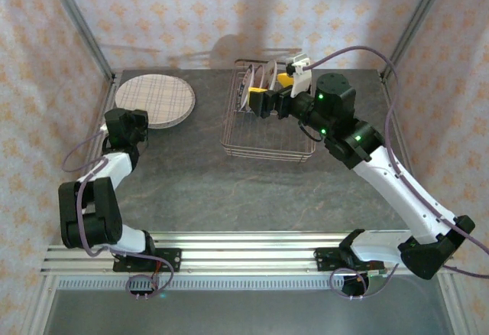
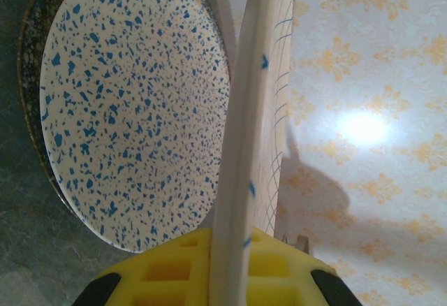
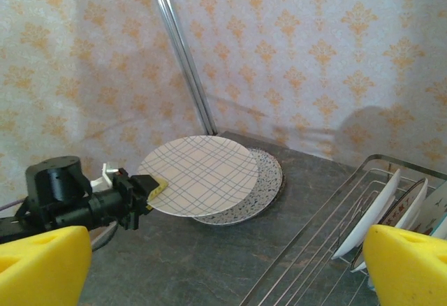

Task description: Unload the plates from the dish rack

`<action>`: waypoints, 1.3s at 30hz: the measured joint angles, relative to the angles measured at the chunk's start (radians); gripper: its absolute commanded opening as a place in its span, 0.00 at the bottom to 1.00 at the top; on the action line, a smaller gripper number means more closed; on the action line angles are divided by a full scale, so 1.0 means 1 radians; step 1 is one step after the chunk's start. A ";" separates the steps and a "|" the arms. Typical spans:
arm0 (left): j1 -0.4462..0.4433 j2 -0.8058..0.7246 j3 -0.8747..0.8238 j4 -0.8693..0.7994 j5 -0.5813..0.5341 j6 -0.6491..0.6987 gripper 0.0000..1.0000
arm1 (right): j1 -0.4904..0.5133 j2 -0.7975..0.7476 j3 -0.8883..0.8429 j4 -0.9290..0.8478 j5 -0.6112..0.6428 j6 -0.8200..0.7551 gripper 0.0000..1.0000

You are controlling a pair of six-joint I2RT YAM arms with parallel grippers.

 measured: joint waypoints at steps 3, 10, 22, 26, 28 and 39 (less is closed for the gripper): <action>0.002 0.049 0.000 0.047 0.000 0.000 0.00 | 0.001 0.000 0.000 0.000 -0.009 0.000 0.99; 0.026 0.157 0.009 0.123 0.001 0.000 0.00 | 0.001 0.002 0.000 0.000 -0.021 0.004 0.99; 0.035 0.312 0.101 0.196 0.039 -0.002 0.00 | 0.001 0.018 0.009 -0.006 -0.022 0.004 0.99; 0.035 0.356 0.138 0.206 0.054 -0.010 0.00 | 0.001 0.024 0.018 -0.013 -0.024 0.005 0.99; 0.035 0.376 0.154 0.210 0.061 -0.016 0.00 | 0.001 0.031 0.027 -0.018 -0.024 0.005 0.99; 0.037 0.429 0.193 0.215 0.075 -0.019 0.00 | 0.001 0.043 0.036 -0.030 -0.023 0.013 0.99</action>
